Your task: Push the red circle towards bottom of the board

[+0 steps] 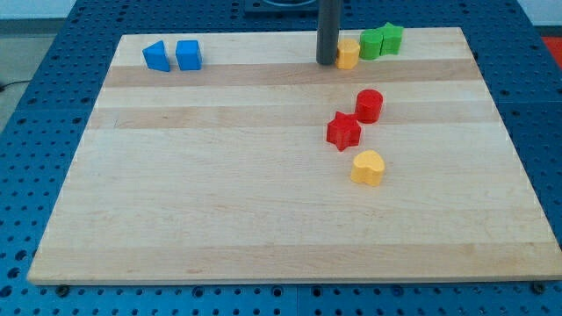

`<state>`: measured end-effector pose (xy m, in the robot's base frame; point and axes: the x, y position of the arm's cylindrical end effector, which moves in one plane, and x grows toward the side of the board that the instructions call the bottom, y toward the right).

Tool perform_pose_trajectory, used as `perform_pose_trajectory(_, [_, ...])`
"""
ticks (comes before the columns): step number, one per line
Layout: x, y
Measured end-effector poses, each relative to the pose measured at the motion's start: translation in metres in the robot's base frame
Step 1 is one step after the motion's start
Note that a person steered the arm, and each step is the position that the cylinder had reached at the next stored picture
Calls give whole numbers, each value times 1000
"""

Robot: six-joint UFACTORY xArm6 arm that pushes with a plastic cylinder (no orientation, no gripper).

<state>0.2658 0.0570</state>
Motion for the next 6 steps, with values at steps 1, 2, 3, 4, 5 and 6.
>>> perform_pose_trajectory(1, [1, 0])
perform_pose_trajectory(2, [36, 6])
perform_pose_trajectory(3, [121, 54])
perform_pose_trajectory(4, [206, 103])
perform_pose_trajectory(5, [245, 109])
perform_pose_trajectory(6, [254, 95])
